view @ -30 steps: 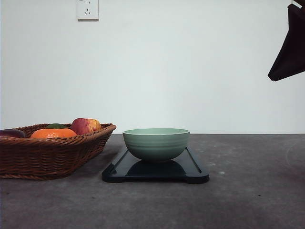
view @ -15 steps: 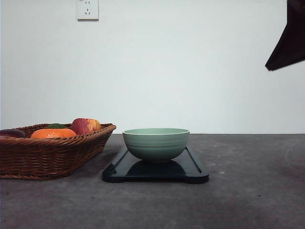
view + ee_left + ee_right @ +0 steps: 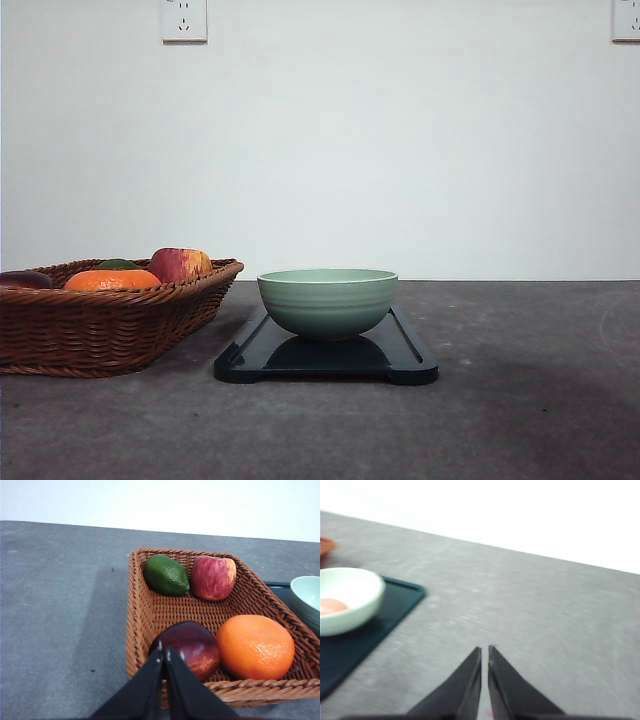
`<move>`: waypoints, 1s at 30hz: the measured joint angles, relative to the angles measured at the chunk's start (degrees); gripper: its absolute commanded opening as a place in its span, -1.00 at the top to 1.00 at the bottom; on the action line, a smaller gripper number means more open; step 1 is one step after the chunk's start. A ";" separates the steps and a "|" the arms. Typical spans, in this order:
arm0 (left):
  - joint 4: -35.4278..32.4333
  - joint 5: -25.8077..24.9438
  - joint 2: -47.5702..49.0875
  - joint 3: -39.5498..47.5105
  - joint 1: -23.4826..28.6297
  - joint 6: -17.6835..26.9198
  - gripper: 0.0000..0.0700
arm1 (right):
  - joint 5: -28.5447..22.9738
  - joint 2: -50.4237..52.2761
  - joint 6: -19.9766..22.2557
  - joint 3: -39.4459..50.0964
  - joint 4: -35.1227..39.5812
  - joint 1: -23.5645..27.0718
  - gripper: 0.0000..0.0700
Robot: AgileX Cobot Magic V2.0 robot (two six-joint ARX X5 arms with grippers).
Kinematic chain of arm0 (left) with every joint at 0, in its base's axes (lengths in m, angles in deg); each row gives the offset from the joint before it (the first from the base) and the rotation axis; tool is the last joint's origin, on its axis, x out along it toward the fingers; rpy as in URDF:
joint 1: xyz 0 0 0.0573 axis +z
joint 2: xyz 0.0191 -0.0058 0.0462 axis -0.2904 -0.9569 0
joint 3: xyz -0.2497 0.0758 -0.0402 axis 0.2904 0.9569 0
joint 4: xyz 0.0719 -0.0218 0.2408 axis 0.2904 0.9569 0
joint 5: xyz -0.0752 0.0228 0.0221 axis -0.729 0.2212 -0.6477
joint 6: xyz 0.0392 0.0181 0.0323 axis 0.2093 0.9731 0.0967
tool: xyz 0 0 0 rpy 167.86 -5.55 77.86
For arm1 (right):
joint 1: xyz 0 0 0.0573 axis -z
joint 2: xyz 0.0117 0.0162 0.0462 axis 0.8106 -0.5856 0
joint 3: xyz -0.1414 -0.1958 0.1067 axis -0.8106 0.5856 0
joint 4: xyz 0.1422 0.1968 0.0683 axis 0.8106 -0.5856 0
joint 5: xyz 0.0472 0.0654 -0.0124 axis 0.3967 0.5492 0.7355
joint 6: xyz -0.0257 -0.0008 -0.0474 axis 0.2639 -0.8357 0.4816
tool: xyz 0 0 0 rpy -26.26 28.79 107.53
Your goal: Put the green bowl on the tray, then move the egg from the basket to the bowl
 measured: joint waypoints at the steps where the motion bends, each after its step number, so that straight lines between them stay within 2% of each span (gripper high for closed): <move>1: 0.00 0.00 0.00 0.00 0.00 0.00 1.00 | 0.02 2.06 -0.11 1.64 0.05 0.96 0.95; 5: -0.02 0.00 0.00 0.00 0.00 0.00 1.00 | -0.01 9.05 -1.37 6.67 -0.59 3.31 0.95; 10: 0.00 0.00 0.00 0.00 0.00 0.00 1.00 | -0.81 15.38 -2.16 6.64 -4.39 3.95 0.95; 30: -0.02 0.00 0.00 0.00 0.00 0.00 1.00 | -1.53 15.37 -2.40 6.64 -3.98 3.99 0.95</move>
